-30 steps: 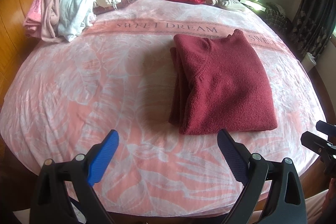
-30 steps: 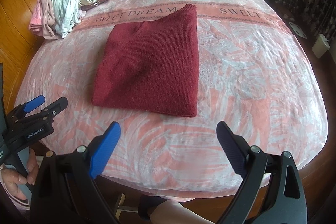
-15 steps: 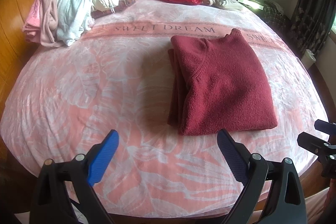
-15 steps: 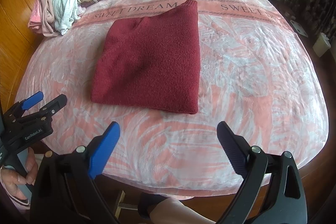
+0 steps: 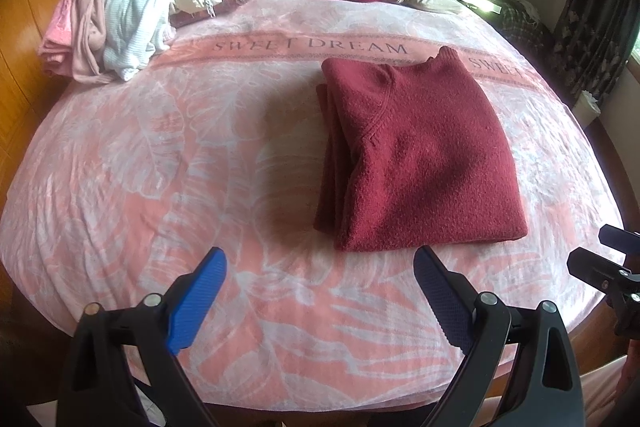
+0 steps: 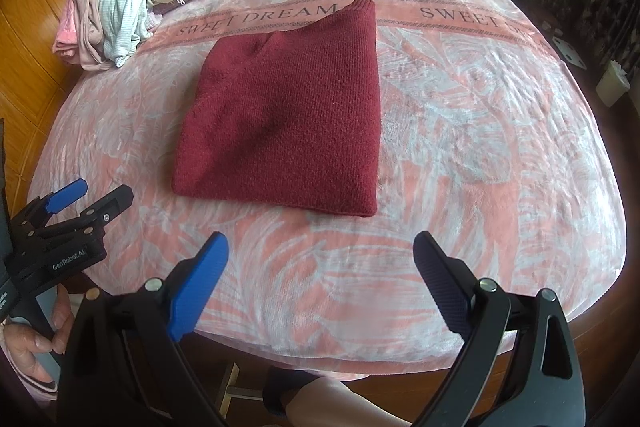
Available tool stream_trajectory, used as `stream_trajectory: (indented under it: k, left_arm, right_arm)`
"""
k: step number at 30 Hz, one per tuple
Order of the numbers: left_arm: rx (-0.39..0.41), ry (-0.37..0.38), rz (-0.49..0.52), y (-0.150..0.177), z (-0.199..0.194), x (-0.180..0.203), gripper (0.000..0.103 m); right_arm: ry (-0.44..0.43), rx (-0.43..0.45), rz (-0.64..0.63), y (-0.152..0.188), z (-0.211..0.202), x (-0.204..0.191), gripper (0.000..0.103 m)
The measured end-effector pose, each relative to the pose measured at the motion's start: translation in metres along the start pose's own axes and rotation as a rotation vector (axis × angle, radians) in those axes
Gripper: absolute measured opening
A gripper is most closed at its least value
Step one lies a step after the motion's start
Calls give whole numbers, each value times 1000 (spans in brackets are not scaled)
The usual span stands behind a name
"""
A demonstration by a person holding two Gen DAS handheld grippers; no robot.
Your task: Fold small clothes
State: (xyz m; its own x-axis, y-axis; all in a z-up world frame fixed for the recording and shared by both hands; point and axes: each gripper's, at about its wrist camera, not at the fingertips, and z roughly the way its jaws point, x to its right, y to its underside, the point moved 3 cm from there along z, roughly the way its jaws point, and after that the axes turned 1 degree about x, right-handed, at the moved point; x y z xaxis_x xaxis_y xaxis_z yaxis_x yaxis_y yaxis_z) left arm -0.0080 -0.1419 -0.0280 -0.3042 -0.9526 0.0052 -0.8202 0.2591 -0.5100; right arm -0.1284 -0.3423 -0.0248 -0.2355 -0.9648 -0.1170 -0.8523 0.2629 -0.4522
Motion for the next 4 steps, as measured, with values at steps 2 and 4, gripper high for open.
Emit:
stream_trajectory:
  k: [2, 4]
  left_arm:
    - [-2, -3, -4, 0, 1, -2, 95]
    - [-4, -5, -1, 1, 1, -1, 95]
  right_arm:
    - [0, -1, 2, 0, 0, 0, 93]
    - [0, -2, 5, 1, 0, 0, 93]
